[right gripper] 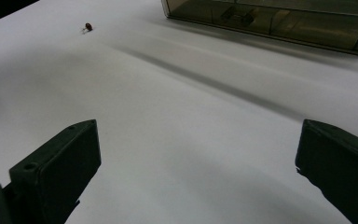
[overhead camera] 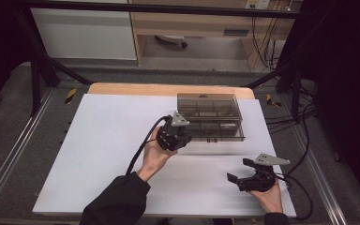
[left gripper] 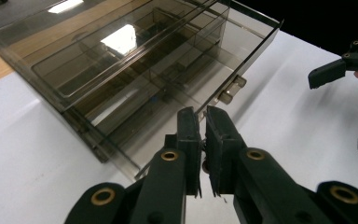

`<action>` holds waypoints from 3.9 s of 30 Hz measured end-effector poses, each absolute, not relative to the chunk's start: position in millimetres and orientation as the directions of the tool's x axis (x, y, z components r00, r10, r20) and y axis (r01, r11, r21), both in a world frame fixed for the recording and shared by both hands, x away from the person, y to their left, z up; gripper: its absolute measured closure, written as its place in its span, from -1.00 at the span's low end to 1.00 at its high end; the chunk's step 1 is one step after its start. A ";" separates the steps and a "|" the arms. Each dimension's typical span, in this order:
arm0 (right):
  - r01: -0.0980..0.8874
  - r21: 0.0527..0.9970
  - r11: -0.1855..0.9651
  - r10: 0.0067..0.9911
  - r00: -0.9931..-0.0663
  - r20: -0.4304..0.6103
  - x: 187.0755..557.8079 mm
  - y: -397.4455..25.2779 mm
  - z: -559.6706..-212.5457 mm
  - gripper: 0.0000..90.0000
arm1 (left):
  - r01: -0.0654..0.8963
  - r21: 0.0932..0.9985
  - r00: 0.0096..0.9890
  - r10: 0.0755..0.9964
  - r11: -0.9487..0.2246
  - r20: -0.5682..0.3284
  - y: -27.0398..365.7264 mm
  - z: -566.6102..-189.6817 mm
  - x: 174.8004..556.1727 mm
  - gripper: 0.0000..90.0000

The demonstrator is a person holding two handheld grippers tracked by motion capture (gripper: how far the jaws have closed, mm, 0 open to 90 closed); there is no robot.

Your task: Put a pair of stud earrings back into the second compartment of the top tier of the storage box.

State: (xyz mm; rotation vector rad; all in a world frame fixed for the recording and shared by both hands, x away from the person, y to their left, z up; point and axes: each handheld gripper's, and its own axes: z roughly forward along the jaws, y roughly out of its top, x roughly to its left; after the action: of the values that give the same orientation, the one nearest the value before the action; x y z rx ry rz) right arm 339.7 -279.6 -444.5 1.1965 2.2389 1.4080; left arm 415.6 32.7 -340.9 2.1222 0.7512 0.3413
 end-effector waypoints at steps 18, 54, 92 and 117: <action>0.511 0.835 0.204 0.741 -0.638 0.209 339.8 -279.7 -444.8 -0.99 | 0.413 0.781 0.771 0.636 -0.469 -0.026 9.8 -341.0 439.6 0.87; 0.511 0.835 0.206 0.739 -0.640 0.209 340.1 -279.5 -445.0 -0.99 | 0.418 0.758 0.788 0.615 -0.500 -0.029 -30.6 -367.5 468.5 0.63; 0.517 0.829 0.214 0.746 -0.634 0.203 340.3 -278.6 -446.0 -0.99 | 0.457 0.763 0.702 0.712 -0.457 0.006 132.1 -385.2 419.8 -0.76; 0.517 0.828 0.218 0.746 -0.635 0.200 340.4 -278.7 -446.2 -0.99 | 0.613 0.663 0.589 0.808 -0.430 -0.021 160.6 -436.4 427.1 0.08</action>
State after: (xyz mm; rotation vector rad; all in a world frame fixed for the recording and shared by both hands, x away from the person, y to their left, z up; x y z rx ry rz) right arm 340.4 -278.7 -446.2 1.1956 2.2511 1.3802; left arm 427.1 160.6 -436.4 2.1859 1.1226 0.3995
